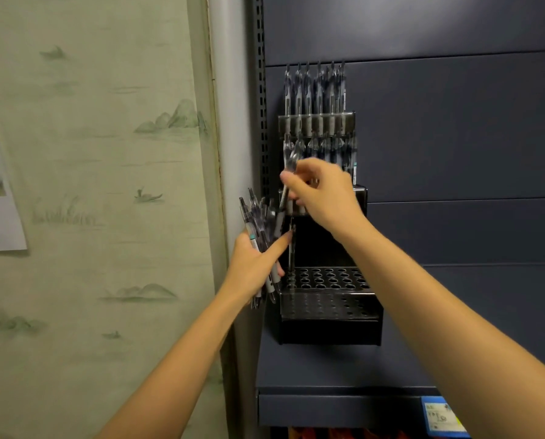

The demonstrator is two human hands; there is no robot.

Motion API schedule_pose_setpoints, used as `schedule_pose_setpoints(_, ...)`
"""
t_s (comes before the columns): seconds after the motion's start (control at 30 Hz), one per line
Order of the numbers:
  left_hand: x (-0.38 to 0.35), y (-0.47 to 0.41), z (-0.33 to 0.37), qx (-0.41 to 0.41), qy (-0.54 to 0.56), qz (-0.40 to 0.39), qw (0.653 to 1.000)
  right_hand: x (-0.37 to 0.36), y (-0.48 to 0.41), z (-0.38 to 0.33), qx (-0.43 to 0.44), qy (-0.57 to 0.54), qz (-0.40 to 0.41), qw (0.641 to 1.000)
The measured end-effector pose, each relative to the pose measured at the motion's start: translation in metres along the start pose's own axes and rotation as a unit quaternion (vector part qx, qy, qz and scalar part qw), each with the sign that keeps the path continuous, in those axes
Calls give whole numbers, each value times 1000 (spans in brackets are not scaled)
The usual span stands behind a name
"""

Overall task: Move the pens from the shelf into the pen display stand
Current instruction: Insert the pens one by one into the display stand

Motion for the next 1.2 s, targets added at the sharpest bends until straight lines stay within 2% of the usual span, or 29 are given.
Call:
schedule_pose_setpoints(0.2, 6, 0, -19, -15, 24, 37, 999, 27, -10, -3, 8, 37, 46, 998)
schedule_pose_setpoints(0.3, 8, -3, -22, -13, 36, 57, 998, 25, -1, 12, 9, 84, 36, 996)
schedule_pose_setpoints(0.47, 9, -6, -22, -14, 47, 77, 996, 13, 9, 35, -16, 83, 11, 996)
schedule_pose_setpoints(0.87, 10, -5, -21, -17, 56, 77, 995, -7, 26, 58, -50, 131, -51, 989)
schedule_pose_setpoints(1.2, 12, -4, -23, -16, 62, 74, 995, -15, 25, 60, -96, 210, -37, 972)
Point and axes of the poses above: each hand's wrist, its own y-axis away from the middle knuckle, its own x-axis out of the back of the hand, z = x × y, the point moved 1 cm from there along -y, towards the middle knuckle, and after that the axes turned 11 degrees about -x, right-handed, at the moved point
